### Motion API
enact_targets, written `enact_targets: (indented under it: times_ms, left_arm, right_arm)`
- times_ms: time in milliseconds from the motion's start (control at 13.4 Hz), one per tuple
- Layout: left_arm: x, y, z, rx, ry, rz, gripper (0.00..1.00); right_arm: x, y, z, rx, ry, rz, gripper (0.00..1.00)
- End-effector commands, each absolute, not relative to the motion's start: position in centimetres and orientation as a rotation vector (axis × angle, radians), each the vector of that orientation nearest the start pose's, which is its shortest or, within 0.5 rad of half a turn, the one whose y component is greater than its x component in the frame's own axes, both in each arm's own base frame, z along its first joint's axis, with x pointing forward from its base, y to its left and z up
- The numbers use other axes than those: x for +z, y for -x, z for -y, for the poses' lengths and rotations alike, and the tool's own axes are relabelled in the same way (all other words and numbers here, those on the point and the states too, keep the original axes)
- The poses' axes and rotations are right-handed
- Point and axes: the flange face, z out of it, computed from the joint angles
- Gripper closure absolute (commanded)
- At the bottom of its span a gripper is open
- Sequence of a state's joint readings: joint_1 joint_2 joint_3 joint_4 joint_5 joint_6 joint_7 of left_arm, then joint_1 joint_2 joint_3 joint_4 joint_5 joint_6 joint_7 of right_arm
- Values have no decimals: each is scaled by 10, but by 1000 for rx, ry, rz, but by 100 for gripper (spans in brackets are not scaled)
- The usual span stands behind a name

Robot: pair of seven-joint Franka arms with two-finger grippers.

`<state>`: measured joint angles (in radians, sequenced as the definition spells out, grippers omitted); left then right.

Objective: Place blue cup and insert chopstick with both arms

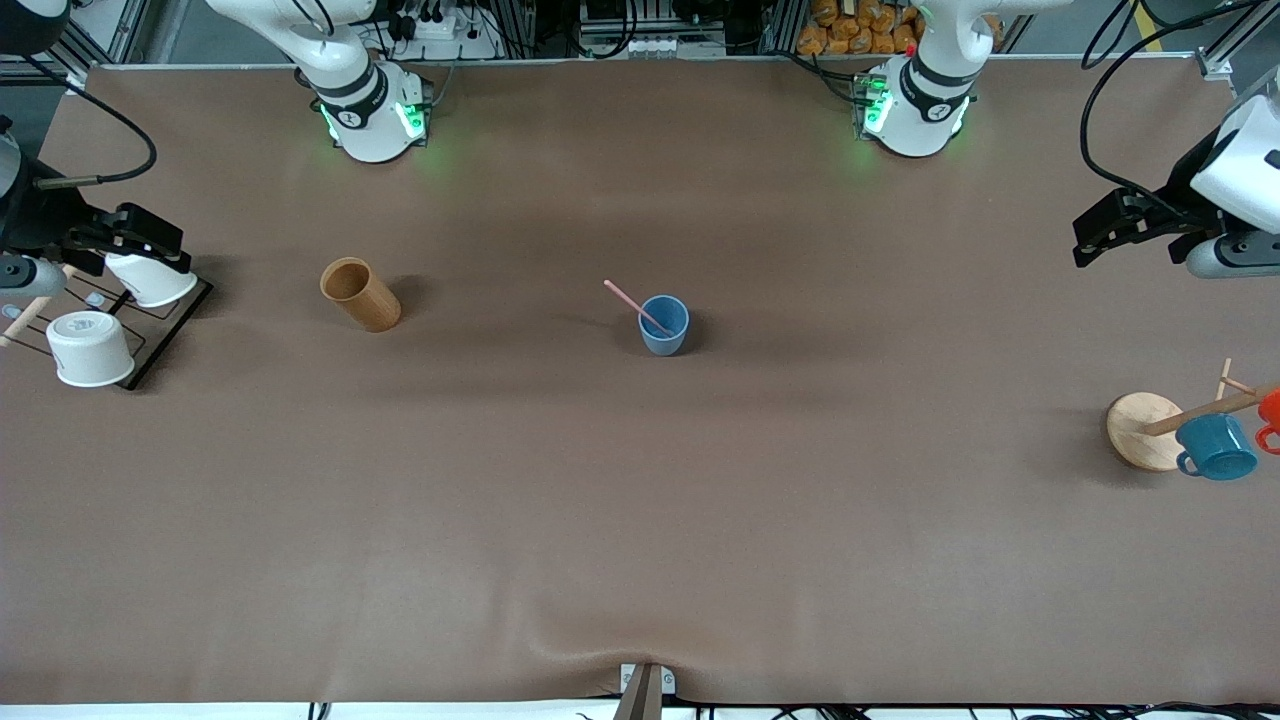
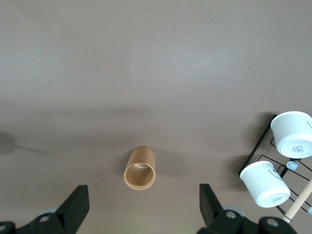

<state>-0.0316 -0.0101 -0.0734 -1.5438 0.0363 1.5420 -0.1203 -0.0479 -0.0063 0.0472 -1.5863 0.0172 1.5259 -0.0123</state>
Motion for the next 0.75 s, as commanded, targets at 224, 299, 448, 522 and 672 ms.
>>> enact_targets:
  times_ms: [224, 299, 448, 522, 672]
  left_arm:
    - [646, -540, 52, 0, 3111, 7, 0]
    - [646, -539, 53, 8, 3119, 11, 0]
    - [647, -539, 52, 6, 3121, 14, 0]
    - [647, -539, 52, 9, 3121, 16, 0]
    - [648, -538, 52, 6, 3121, 16, 0]
  right_arm:
    - [623, -545, 1, 60, 3124, 32, 0]
    - [623, -545, 1, 60, 3125, 34, 0]
    - [623, -546, 1, 57, 3124, 32, 0]
    - [623, -546, 1, 57, 3124, 32, 0]
    - [624, -546, 1, 48, 3124, 32, 0]
